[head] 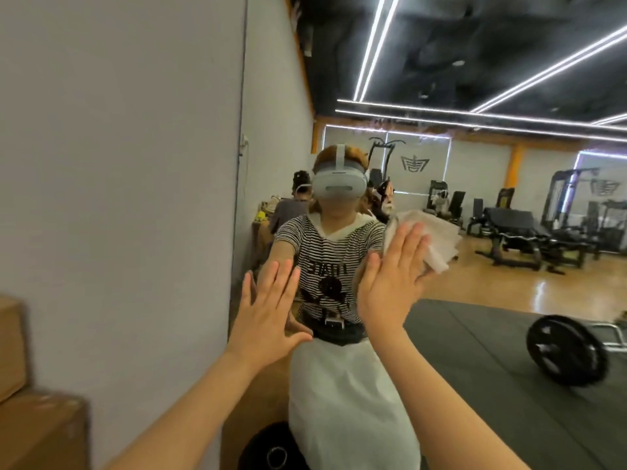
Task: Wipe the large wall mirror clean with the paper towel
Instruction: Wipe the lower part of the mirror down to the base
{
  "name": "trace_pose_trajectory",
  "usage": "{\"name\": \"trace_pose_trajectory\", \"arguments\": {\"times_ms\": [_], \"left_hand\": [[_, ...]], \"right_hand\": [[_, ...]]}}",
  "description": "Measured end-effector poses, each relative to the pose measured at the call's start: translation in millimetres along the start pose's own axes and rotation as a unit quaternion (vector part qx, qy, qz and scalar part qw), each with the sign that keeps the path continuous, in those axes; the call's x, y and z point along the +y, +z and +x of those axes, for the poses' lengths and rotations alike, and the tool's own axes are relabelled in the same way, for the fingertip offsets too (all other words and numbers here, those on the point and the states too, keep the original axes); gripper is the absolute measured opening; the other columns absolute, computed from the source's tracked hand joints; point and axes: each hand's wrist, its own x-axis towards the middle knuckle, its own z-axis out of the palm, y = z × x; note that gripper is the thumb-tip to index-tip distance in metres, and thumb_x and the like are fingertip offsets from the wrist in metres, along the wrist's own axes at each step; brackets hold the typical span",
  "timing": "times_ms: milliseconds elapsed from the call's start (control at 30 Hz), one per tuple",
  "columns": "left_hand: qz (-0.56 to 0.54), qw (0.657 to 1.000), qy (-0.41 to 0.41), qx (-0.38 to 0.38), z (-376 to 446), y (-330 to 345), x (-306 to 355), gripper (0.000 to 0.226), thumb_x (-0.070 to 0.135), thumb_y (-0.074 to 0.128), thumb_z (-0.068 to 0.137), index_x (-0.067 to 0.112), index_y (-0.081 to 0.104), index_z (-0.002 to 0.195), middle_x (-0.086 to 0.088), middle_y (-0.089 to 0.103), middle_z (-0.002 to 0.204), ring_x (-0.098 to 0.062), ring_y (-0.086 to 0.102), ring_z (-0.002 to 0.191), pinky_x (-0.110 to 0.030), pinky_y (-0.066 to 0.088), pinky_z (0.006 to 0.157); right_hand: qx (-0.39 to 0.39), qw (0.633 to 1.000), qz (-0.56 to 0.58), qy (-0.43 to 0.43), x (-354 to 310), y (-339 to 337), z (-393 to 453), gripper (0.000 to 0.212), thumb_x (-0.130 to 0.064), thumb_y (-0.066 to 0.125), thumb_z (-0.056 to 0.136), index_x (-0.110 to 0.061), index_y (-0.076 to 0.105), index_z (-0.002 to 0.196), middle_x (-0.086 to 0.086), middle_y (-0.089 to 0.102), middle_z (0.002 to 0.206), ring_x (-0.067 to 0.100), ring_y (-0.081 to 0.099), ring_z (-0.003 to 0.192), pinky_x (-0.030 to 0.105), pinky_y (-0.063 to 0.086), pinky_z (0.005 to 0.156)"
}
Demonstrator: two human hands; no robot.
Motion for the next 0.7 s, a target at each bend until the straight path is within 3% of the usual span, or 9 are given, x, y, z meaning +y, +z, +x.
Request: {"name": "trace_pose_trajectory", "arguments": {"times_ms": [100,200,267,400,467,533,700], "left_hand": [[-0.006,1.0,0.001,0.005,0,0,-2,0.116,0.08,0.039,0.072,0.012,-0.003,0.155,-0.011,0.008,0.162,-0.026,0.005,0.149,-0.056,0.003,0.115],[-0.005,1.0,-0.006,0.0,-1,0,-1,0.122,0.081,0.049,0.069,0.011,-0.002,0.155,-0.01,0.006,0.163,-0.024,0.002,0.15,-0.055,0.005,0.115],[-0.024,0.999,-0.048,-0.008,-3,-1,-1,0.13,0.083,0.053,0.063,0.008,0.0,0.155,-0.013,0.006,0.162,-0.026,0.001,0.149,-0.052,0.001,0.116],[-0.036,0.995,-0.092,-0.017,-7,-1,-4,0.13,0.089,0.038,0.062,0.007,-0.002,0.154,-0.013,-0.007,0.161,-0.026,-0.008,0.149,-0.046,-0.009,0.118],[-0.041,0.994,-0.095,-0.022,-6,0,-2,0.136,0.089,0.047,0.059,0.01,-0.013,0.153,-0.009,-0.021,0.16,-0.024,-0.016,0.148,-0.05,-0.012,0.118],[-0.036,0.993,-0.106,-0.028,-4,-2,2,0.143,0.087,0.058,0.056,0.012,-0.02,0.151,-0.007,-0.03,0.157,-0.023,-0.021,0.146,-0.053,-0.006,0.113],[-0.026,0.993,-0.111,-0.022,-3,-5,6,0.149,0.083,0.067,0.05,0.007,-0.009,0.153,-0.013,-0.016,0.16,-0.029,-0.01,0.147,-0.057,0.01,0.11]], "right_hand": [[-0.056,0.99,-0.006,-0.129,-45,18,-17,0.062,-0.034,0.023,0.097,-0.022,-0.001,0.153,0.0,0.002,0.16,0.016,-0.006,0.148,0.054,-0.002,0.115],[-0.059,0.974,-0.016,-0.217,-54,30,-25,0.06,-0.031,0.027,0.097,-0.021,0.009,0.154,-0.002,0.009,0.159,0.011,-0.009,0.148,0.055,0.006,0.116],[-0.059,0.966,-0.03,-0.249,-44,28,-21,0.061,-0.029,0.032,0.097,-0.021,0.012,0.154,-0.001,0.012,0.159,0.013,-0.001,0.149,0.05,0.005,0.115],[-0.072,0.942,-0.069,-0.32,-20,12,5,0.058,-0.031,0.031,0.098,-0.021,0.017,0.153,0.001,0.022,0.158,0.018,0.016,0.146,0.044,0.007,0.114],[-0.059,0.957,-0.068,-0.275,-12,-2,25,0.057,-0.032,0.027,0.099,-0.019,0.015,0.154,0.002,0.021,0.159,0.017,0.013,0.147,0.044,0.004,0.116],[-0.052,0.978,-0.05,-0.196,-3,-20,53,0.056,-0.033,0.021,0.102,-0.019,0.009,0.155,-0.001,0.008,0.161,0.015,0.002,0.148,0.043,-0.004,0.117],[0.018,0.999,-0.034,0.033,-23,-50,125,0.056,-0.026,0.025,0.105,-0.015,0.004,0.156,0.006,0.005,0.163,0.024,0.0,0.15,0.056,0.004,0.119]]}}
